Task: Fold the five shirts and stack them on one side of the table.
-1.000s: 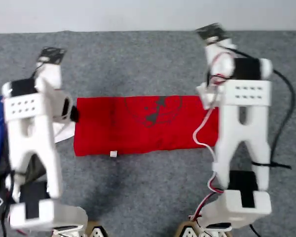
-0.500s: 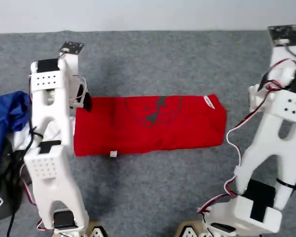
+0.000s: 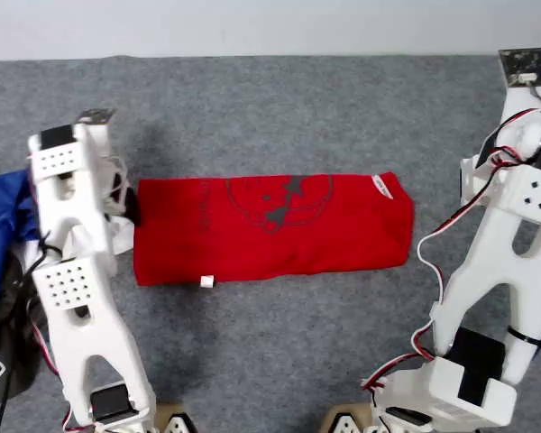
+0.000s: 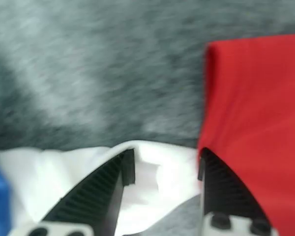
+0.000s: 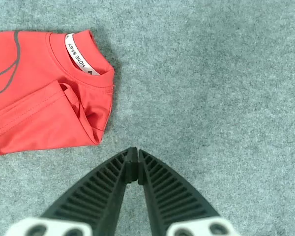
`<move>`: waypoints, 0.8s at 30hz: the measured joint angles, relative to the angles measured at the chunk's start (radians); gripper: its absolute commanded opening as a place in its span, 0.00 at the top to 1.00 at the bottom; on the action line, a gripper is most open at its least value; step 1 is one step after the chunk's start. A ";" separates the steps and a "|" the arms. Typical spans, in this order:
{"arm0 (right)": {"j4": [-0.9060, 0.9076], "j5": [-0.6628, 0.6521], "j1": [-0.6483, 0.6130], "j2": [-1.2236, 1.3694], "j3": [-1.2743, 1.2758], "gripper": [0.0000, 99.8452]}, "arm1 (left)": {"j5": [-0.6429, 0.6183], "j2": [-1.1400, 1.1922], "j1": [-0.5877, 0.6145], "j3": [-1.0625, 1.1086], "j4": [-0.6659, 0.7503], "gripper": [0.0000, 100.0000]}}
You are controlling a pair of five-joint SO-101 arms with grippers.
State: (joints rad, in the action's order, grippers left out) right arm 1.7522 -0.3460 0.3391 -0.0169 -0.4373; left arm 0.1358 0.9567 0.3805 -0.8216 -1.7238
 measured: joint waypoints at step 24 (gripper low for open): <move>0.000 0.000 0.000 0.000 0.000 0.99 | 0.087 -0.545 0.044 0.356 0.000 0.79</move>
State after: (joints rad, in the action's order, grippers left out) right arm 1.7522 -0.3460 0.3391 -0.0169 -0.4373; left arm 0.2232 0.4120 0.4250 -0.4657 -1.7238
